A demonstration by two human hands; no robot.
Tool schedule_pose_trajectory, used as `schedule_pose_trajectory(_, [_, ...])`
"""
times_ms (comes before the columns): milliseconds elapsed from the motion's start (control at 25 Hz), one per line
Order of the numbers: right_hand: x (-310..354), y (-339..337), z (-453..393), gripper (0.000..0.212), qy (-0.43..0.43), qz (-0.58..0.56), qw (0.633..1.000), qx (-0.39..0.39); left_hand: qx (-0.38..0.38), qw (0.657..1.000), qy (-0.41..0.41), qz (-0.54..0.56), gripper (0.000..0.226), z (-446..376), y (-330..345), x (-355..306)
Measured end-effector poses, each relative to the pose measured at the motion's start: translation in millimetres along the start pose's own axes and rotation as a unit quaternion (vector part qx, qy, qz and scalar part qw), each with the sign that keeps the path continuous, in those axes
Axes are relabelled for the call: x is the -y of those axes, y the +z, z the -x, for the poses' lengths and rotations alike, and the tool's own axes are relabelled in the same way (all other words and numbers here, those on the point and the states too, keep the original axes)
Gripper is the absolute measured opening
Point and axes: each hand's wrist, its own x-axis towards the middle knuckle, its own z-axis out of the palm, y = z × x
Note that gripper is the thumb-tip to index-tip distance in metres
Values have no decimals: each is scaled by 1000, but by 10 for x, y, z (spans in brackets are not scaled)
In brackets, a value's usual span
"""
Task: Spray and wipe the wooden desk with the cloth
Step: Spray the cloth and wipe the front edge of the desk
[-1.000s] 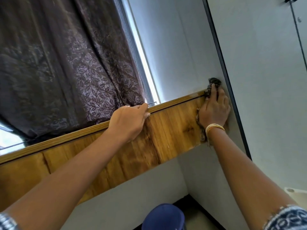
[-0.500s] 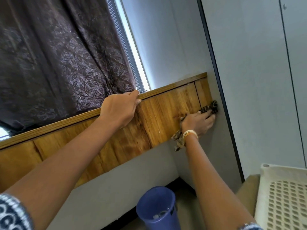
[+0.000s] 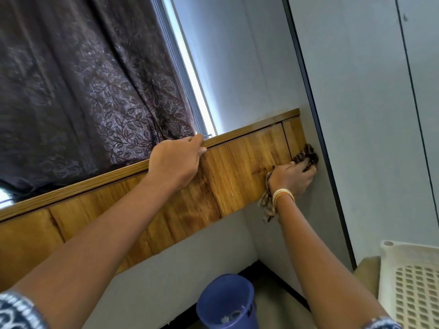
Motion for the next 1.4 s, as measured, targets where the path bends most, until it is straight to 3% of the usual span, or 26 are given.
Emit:
schedule_pose_trajectory(80, [138,31,162,55,-40,15,999,11,2,1000,-4,-1,32,1,-8,6])
schedule_pose_trajectory(120, [222,82,285,56,-130,29,991,14,1,1000,-5,1,32,7,-12,0])
schedule_pose_trajectory(240, [522,155,340,55,-423,62,903,41,-1,1000,-6,5,30,18,-19,-23])
schedule_pose_trajectory(320, [612,105,-5,53,-496,77,863,52,0,1000,-9,2,30,12,-19,-26])
schedule_pose_trajectory(520, [367,8,-623,56,-364,76,928,19,0,1000,-9,2,30,13,-23,-29])
schedule_pose_trajectory(600, [170,33,-540,54,-334,97,938,-1,-1,1000,-8,-6,30,19,-14,-29])
schedule_pose_trajectory(800, [-95,98,37,51,-126,8,992,-24,11,1000,-22,-19,33,14,-52,-48])
schedule_pose_trajectory(880, [-9,104,418,51,-148,15,988,-26,26,999,-22,-14,34,36,-72,-53])
schedule_pose_trajectory(960, [41,115,865,53,-231,39,972,4,42,999,-33,-1,34,-8,-115,-73])
schedule_pose_trajectory(1040, [38,155,1397,53,-330,49,942,42,77,996,-39,19,39,44,-185,-60])
schedule_pose_trajectory(1160, [-42,230,2096,51,-465,30,880,92,84,996,13,-23,59,587,-215,102])
schedule_pose_trajectory(1280, [-16,238,2474,54,-445,49,887,112,83,990,33,-108,62,1528,-286,732])
schedule_pose_trajectory(1400, [122,242,2922,54,-421,56,896,128,95,986,-27,-138,69,2451,-515,1441])
